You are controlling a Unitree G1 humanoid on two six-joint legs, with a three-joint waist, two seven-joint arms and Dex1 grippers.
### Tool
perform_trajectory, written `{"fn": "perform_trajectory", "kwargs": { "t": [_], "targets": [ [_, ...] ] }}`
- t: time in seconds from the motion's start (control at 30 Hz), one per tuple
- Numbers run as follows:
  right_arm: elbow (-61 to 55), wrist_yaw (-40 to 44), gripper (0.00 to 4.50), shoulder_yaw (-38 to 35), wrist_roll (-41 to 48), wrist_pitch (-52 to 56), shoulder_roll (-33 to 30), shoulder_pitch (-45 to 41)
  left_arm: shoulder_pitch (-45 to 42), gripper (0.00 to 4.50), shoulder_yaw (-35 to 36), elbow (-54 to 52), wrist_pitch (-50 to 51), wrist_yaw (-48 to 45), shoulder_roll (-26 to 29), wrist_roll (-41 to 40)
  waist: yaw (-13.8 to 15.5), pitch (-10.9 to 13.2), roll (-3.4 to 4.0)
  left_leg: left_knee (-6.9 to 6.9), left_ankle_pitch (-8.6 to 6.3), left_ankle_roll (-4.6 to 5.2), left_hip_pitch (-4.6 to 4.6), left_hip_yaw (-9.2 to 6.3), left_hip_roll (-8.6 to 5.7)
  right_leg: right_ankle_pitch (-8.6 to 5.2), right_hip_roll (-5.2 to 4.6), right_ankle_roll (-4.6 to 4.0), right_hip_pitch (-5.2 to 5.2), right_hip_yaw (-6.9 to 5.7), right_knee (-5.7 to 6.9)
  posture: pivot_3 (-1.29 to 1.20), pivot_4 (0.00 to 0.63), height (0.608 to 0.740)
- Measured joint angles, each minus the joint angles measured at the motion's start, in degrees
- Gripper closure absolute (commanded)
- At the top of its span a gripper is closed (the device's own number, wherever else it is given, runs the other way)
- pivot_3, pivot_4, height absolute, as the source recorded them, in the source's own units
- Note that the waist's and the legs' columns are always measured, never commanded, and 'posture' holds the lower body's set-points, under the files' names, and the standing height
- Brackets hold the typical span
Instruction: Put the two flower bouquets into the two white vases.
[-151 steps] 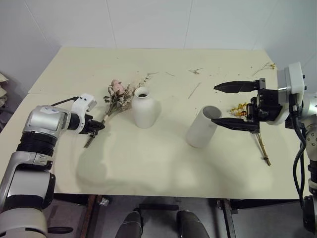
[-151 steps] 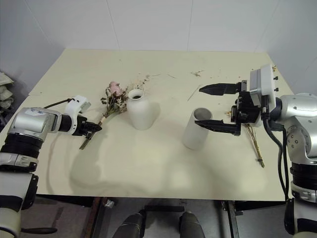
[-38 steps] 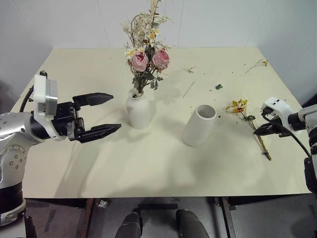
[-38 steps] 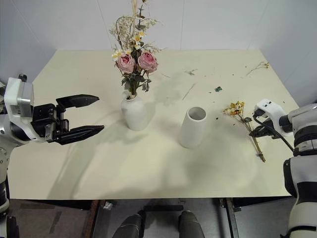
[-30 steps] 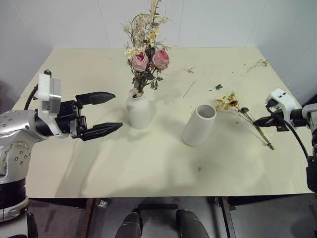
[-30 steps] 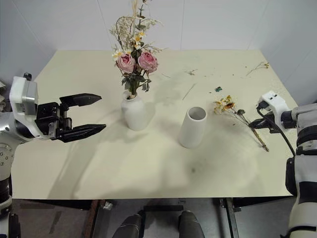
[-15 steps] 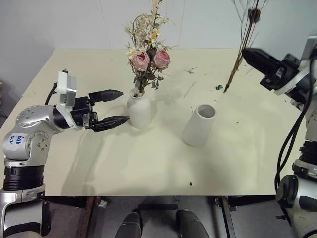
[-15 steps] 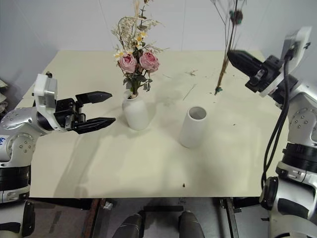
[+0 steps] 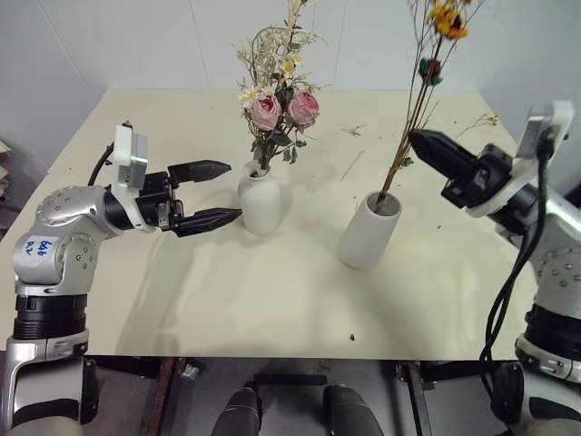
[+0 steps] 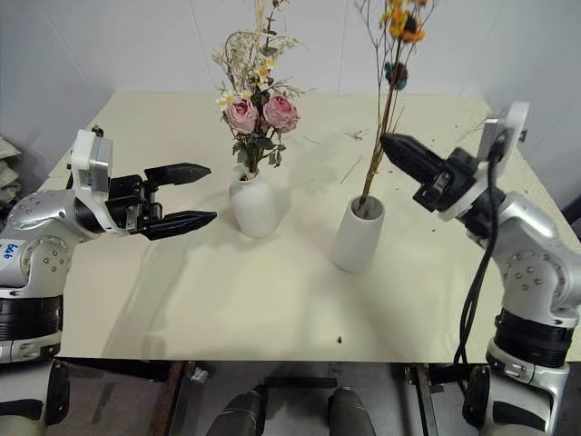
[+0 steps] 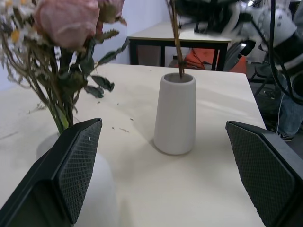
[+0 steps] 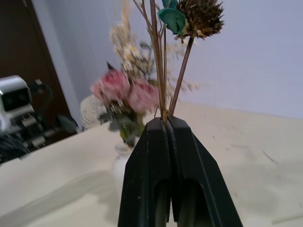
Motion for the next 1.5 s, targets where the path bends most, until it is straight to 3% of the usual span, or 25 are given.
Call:
{"fn": "perform_trajectory", "kwargs": {
  "t": [0.27, 0.53, 0.73, 1.0, 1.2, 1.37, 1.5],
  "targets": [
    [1.6, 3.1, 4.46, 3.5, -3.0, -5.9, 0.2, 6.5, -0.1, 0.0, 0.0, -0.2, 0.1, 0.8, 0.0, 0.0, 0.1, 0.0, 0.0, -0.02, 0.0, 0.0, -0.01, -0.01, 0.01, 0.0, 0.0, 0.0, 0.01, 0.0, -0.04, 0.0, 0.15, 0.74],
    [1.7, 6.3, 1.81, 5.6, -6.6, -10.9, -2.1, 9.3, -0.1, 0.0, 0.1, -0.1, 0.1, 0.9, 0.3, 0.2, 0.2, 0.0, -0.01, 0.0, 0.0, 0.0, 0.0, 0.0, 0.0, 0.01, 0.0, -0.01, 0.02, 0.0, -0.05, 0.0, 0.15, 0.74],
    [5.4, 12.2, 0.05, 4.7, -8.6, -12.5, -12.3, 8.4, -0.3, 0.0, 0.1, 1.9, -0.3, -1.8, 3.8, 0.9, 0.2, 0.0, 0.0, -0.13, 0.0, 0.0, 0.0, 0.01, 0.0, 0.01, 0.0, -0.02, 0.02, -0.01, -0.23, 0.0, 0.15, 0.74],
    [11.8, 29.4, 0.05, 5.3, -10.5, -14.8, -26.2, 6.4, 5.8, 0.0, 4.0, 3.9, -0.7, -5.4, 10.1, 2.0, -0.5, 0.0, 0.0, -0.35, -0.02, 0.04, 0.03, 0.12, 0.08, 0.0, 0.01, -0.03, 0.01, 0.0, -0.42, 0.0, 0.15, 0.74],
    [19.9, 37.0, 0.05, 13.4, -16.1, -21.0, -26.1, -0.8, 13.5, 0.0, 7.1, 1.4, -0.8, -5.2, 10.4, 2.1, -1.0, 0.0, 0.0, -0.33, -0.02, 0.03, 0.02, 0.18, 0.1, 0.04, -0.01, -0.07, 0.01, 0.02, -0.48, 0.0, 0.15, 0.74],
    [27.8, 39.1, 0.05, 13.8, -19.6, -25.6, -26.4, -6.1, 12.9, 0.0, 7.4, -0.9, -1.0, -4.0, 10.3, 2.1, -0.1, 0.0, 0.01, -0.41, -0.02, 0.02, -0.01, 0.18, 0.09, 0.06, -0.02, -0.05, 0.0, 0.02, -0.6, 0.0, 0.15, 0.74],
    [29.5, 40.0, 0.05, 13.6, -20.6, -26.5, -26.5, -4.2, 12.9, 0.0, 7.6, -1.0, -1.7, -3.5, 10.1, 2.1, 0.1, 0.0, 0.01, -0.51, -0.03, 0.03, -0.02, 0.19, 0.09, 0.06, -0.02, -0.05, -0.01, 0.01, -0.72, 0.0, 0.15, 0.74]
  ]
}}
